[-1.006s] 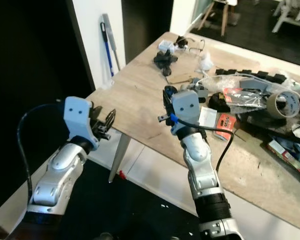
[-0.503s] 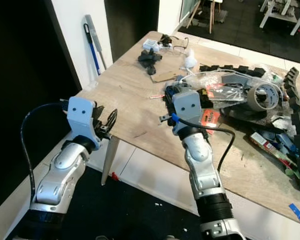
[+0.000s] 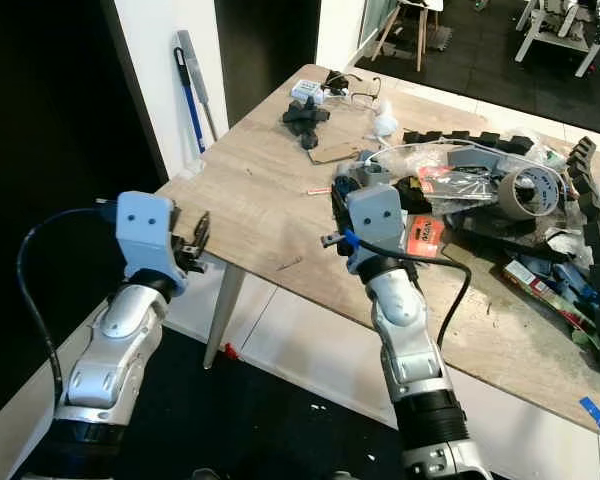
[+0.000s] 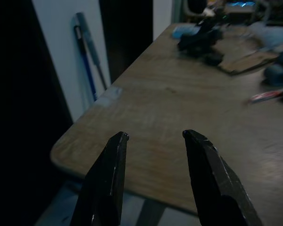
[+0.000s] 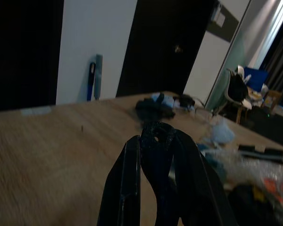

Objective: Picking trash to rubbish bin

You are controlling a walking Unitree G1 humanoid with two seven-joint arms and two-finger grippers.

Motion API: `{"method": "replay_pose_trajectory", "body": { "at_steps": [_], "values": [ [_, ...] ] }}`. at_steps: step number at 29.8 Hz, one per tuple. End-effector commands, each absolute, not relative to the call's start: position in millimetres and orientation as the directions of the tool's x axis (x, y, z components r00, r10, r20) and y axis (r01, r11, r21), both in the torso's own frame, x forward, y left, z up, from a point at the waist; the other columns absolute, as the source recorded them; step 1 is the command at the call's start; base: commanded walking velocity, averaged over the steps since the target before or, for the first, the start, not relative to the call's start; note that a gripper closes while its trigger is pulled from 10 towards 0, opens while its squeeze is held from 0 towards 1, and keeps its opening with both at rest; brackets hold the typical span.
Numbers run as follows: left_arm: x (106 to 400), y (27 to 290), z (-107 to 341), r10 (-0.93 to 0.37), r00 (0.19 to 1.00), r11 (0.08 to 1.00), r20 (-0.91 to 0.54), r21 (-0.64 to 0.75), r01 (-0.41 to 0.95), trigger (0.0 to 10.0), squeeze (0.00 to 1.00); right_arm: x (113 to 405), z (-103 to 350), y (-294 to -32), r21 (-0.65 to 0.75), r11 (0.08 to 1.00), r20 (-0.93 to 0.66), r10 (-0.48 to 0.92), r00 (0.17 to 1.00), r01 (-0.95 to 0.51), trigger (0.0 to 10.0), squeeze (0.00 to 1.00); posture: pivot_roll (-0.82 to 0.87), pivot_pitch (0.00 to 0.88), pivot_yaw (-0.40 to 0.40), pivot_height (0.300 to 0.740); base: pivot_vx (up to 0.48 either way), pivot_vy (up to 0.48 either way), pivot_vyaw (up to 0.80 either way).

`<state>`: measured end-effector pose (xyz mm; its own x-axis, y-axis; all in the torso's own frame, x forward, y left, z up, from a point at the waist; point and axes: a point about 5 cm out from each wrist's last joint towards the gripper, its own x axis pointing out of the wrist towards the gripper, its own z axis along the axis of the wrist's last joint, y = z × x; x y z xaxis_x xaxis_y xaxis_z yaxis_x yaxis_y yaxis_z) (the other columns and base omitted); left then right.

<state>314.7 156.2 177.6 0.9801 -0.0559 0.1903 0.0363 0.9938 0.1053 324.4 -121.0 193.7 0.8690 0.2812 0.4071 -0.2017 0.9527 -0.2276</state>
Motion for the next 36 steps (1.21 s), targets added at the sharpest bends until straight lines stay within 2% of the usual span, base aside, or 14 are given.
{"method": "replay_pose_trajectory", "body": {
  "at_steps": [1, 6, 12, 15, 24, 36],
  "values": [
    [314, 162, 172, -0.041, 0.984, 0.991, 0.176, 0.13, 0.018, 10.0, 0.0, 323, 186, -126, -0.225, 0.956, 0.386, 0.267, 0.883, -0.191, 10.0, 0.0, -0.03, 0.134, -0.04, 0.74, 0.0, 0.0, 0.0],
    [306, 179, 160, 0.013, 0.987, 0.986, 0.159, 0.165, -0.039, 10.0, 0.0, 311, 176, -142, -0.203, 0.968, 0.365, 0.214, 0.906, -0.146, 10.0, 0.0, -0.03, 0.133, -0.039, 0.74, 0.0, 0.0, 0.0],
    [293, 206, 159, 0.114, 0.978, 0.984, 0.174, 0.116, -0.135, 10.0, 0.0, 290, 173, -161, -0.141, 0.987, 0.366, 0.122, 0.923, -0.075, 10.0, 0.0, -0.05, 0.136, -0.037, 0.74, 0.0, 0.0, 0.0],
    [287, 210, 157, 0.127, 0.977, 0.983, 0.17, 0.108, -0.146, 10.0, 0.0, 283, 169, -164, -0.127, 0.989, 0.354, 0.114, 0.928, -0.073, 10.0, 0.0, -0.04, 0.139, -0.034, 0.74, 0.0, 0.0, 0.0],
    [269, 197, 147, 0.055, 0.985, 0.997, 0.165, 0.048, -0.064, 10.0, 0.0, 261, 150, -169, -0.097, 0.989, 0.282, 0.135, 0.95, -0.111, 10.0, 0.0, -0.05, 0.137, -0.034, 0.74, 0.0, 0.0, 0.0],
    [265, 190, 142, 0.016, 0.991, 0.998, 0.135, 0.054, -0.024, 10.0, 0.0, 254, 146, -171, -0.091, 0.989, 0.255, 0.139, 0.957, -0.119, 10.0, 0.0, -0.04, 0.121, -0.036, 0.74, 0.0, 0.0, 0.0]
  ]
}}
